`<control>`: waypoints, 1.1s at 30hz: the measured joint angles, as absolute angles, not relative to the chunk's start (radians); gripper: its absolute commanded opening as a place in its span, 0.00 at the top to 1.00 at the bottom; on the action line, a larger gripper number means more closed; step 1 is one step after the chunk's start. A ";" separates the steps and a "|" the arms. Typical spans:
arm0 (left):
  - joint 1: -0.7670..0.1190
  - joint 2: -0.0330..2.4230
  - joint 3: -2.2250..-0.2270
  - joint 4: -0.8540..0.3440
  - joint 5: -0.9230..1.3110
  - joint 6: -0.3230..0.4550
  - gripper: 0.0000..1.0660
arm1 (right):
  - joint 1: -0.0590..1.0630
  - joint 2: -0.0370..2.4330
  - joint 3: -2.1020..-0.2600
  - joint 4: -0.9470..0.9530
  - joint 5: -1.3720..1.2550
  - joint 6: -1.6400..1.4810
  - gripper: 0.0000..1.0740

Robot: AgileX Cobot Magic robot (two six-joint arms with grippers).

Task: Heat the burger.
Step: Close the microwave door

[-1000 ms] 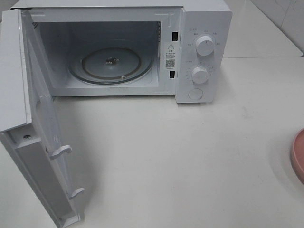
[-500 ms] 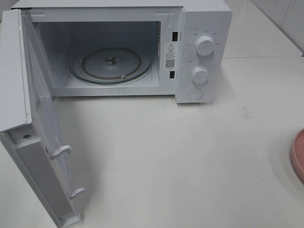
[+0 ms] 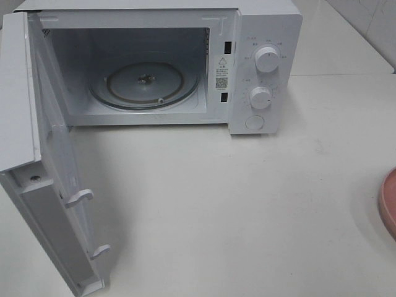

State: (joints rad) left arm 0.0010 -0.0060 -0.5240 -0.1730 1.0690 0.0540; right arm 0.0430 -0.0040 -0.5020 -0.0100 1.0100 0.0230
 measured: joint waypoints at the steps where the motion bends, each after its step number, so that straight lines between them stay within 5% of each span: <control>1: 0.001 -0.006 -0.524 -0.176 1.069 0.054 0.08 | 0.043 -0.004 -0.502 -0.010 1.010 0.023 0.30; 8: 0.001 0.002 -0.526 -0.195 1.057 0.051 0.09 | 0.043 -0.004 -0.502 -0.010 1.010 0.023 0.30; 16: 0.001 0.123 -0.533 -0.192 1.013 0.036 0.22 | 0.043 -0.004 -0.502 -0.010 1.010 0.023 0.30; 33: 0.001 0.360 -0.533 -0.144 0.731 0.032 0.95 | 0.043 -0.004 -0.502 -0.010 1.010 0.023 0.30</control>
State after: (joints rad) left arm 0.0010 0.3600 -0.5330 -0.1440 0.7310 0.0320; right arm 0.0430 -0.0040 -0.5020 -0.0100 1.0100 0.0230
